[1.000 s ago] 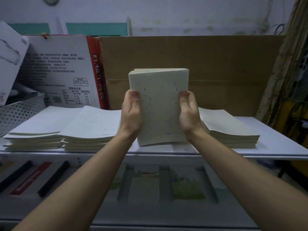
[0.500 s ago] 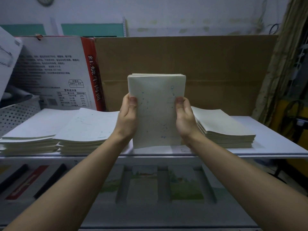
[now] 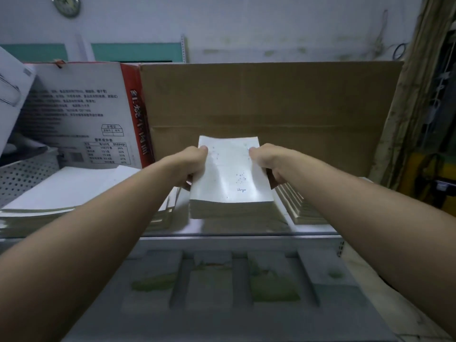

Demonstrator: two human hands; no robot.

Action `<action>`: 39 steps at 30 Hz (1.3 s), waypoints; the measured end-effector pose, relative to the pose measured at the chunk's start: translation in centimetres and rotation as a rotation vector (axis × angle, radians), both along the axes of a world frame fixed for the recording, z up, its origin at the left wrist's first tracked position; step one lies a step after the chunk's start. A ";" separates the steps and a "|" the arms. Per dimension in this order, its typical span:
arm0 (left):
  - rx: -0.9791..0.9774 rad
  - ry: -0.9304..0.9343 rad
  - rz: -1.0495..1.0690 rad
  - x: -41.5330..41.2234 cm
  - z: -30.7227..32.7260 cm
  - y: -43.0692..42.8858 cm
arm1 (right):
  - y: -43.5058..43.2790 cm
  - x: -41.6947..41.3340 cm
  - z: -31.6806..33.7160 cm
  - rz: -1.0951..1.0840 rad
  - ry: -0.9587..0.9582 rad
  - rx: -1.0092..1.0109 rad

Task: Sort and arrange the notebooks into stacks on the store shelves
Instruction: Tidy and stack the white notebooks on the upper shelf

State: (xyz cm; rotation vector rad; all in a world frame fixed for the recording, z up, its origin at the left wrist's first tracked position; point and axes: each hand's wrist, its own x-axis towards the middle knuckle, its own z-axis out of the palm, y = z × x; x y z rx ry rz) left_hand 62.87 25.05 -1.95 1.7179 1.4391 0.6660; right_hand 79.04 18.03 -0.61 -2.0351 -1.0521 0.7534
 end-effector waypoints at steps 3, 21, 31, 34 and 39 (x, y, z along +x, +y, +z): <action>-0.092 0.039 -0.001 1.1 -0.9 1.0 | 1.4 0.0 -1.0 0.057 -0.165 -0.140; -0.186 0.172 0.031 3.7 -3.0 2.7 | 3.8 1.1 -2.9 0.212 -0.687 -0.332; -0.175 0.105 0.033 3.5 -3.4 3.5 | 3.3 1.2 -2.5 0.272 -0.518 -0.249; -0.178 0.111 0.005 3.2 -3.2 3.6 | 2.6 1.4 -2.1 0.250 -0.515 -0.289; -0.155 0.178 -0.013 2.9 -2.9 3.1 | 1.5 1.3 -1.3 0.276 -0.421 -0.216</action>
